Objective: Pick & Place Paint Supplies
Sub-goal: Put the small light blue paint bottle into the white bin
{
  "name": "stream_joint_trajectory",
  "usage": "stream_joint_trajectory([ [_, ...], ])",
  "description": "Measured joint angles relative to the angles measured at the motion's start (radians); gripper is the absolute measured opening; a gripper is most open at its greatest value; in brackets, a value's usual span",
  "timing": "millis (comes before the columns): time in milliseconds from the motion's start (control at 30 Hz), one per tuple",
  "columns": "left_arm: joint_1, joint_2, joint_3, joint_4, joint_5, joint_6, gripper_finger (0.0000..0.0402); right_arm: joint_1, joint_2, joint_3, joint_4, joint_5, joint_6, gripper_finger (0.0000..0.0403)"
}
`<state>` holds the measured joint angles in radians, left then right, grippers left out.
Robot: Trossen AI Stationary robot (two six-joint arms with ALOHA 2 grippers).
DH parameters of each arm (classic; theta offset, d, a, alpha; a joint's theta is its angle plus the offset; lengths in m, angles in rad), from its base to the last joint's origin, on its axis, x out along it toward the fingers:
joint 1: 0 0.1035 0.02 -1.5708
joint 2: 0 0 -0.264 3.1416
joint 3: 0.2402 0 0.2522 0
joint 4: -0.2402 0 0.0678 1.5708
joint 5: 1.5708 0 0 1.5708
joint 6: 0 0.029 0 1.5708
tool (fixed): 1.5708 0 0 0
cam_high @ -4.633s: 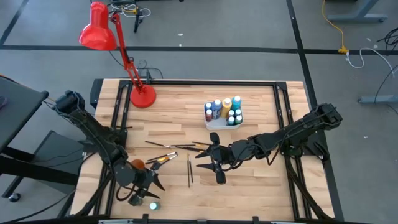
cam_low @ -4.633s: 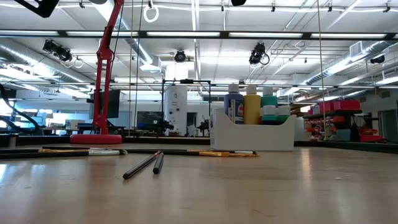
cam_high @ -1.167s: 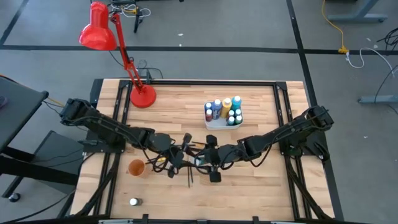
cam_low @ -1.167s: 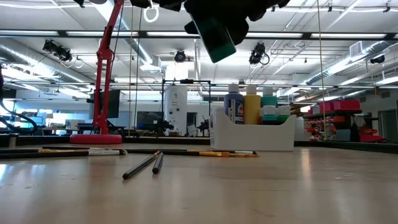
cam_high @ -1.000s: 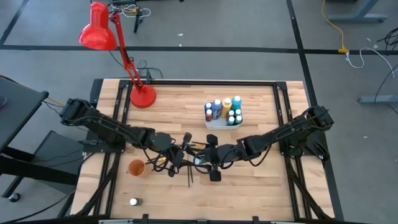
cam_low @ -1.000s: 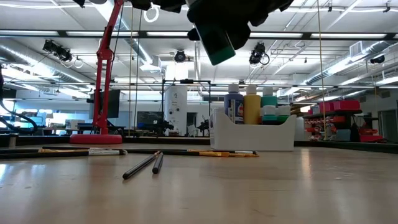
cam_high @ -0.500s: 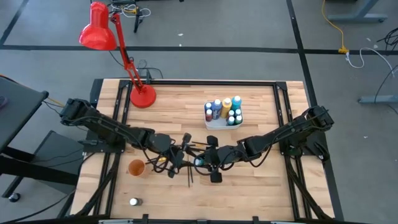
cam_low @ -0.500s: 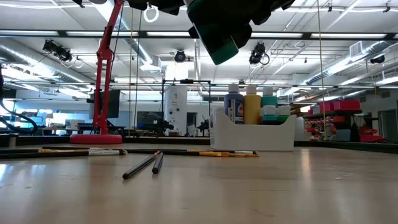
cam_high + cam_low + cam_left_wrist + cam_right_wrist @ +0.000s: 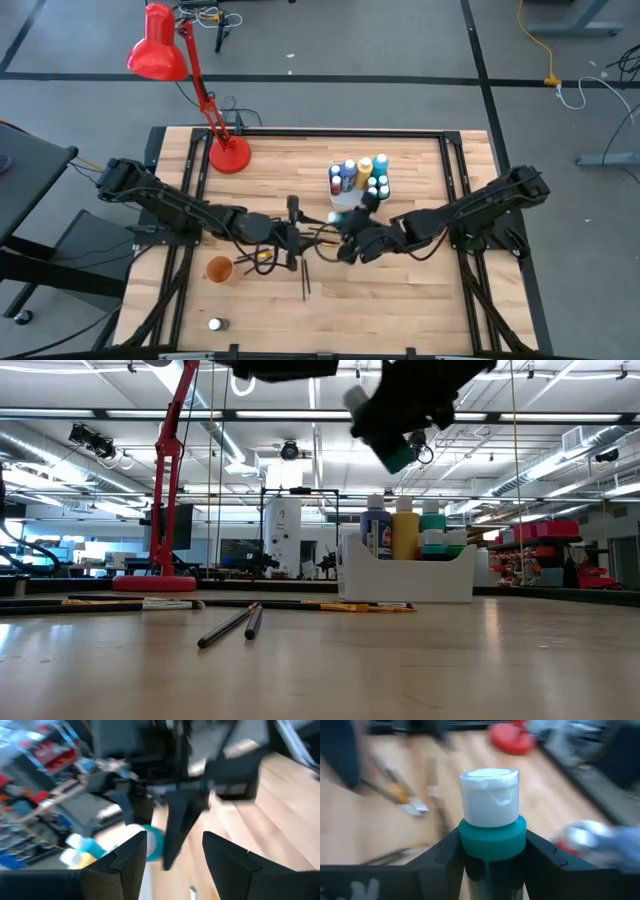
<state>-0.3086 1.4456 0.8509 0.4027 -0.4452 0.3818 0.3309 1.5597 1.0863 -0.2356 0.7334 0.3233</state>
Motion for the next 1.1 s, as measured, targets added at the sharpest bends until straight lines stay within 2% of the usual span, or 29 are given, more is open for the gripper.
stream_joint_trajectory([
  [67, -0.002, 0.000, 0.000, 0.041, -0.046, 0.000, 0.0205, 0.001, -0.037, 0.000, -0.099, 0.089, 0.039, 0.0156],
  [200, -0.004, 0.000, 0.000, 0.069, -0.096, 0.000, 0.0202, 0.001, -0.085, -0.012, -0.215, 0.348, 0.194, 0.0158],
  [300, 0.000, 0.000, 0.000, 0.056, -0.120, 0.000, 0.0201, -0.001, -0.082, -0.083, -0.159, 0.476, 0.294, 0.0159],
  [367, 0.002, 0.000, 0.000, 0.054, -0.122, 0.011, 0.0202, -0.010, -0.065, -0.164, -0.015, 0.507, 0.300, 0.0159],
  [467, 0.008, 0.000, 0.000, 0.055, -0.120, 0.026, 0.0201, -0.041, -0.036, -0.301, 0.289, 0.499, 0.229, 0.0159],
  [600, 0.018, 0.000, 0.001, 0.060, -0.116, 0.025, 0.0201, -0.107, 0.016, -0.438, 0.701, 0.377, 0.082, 0.0160],
  [700, 0.029, 0.000, 0.000, 0.057, -0.112, 0.023, 0.0201, -0.156, 0.065, -0.486, 0.899, 0.285, 0.030, 0.0160],
  [767, 0.034, 0.000, 0.000, 0.056, -0.112, 0.023, 0.0201, -0.181, 0.092, -0.491, 0.940, 0.249, 0.005, 0.0160],
  [867, 0.042, 0.000, 0.000, 0.049, -0.112, 0.023, 0.0201, -0.208, 0.131, -0.486, 0.943, 0.264, -0.049, 0.0160],
  [967, 0.045, 0.000, 0.000, 0.038, -0.112, 0.023, 0.0201, -0.238, 0.158, -0.486, 0.938, 0.275, -0.037, 0.0160],
  [1100, 0.045, 0.000, 0.000, 0.017, -0.112, 0.022, 0.0201, -0.279, 0.171, -0.485, 0.952, 0.234, -0.027, 0.0160],
])
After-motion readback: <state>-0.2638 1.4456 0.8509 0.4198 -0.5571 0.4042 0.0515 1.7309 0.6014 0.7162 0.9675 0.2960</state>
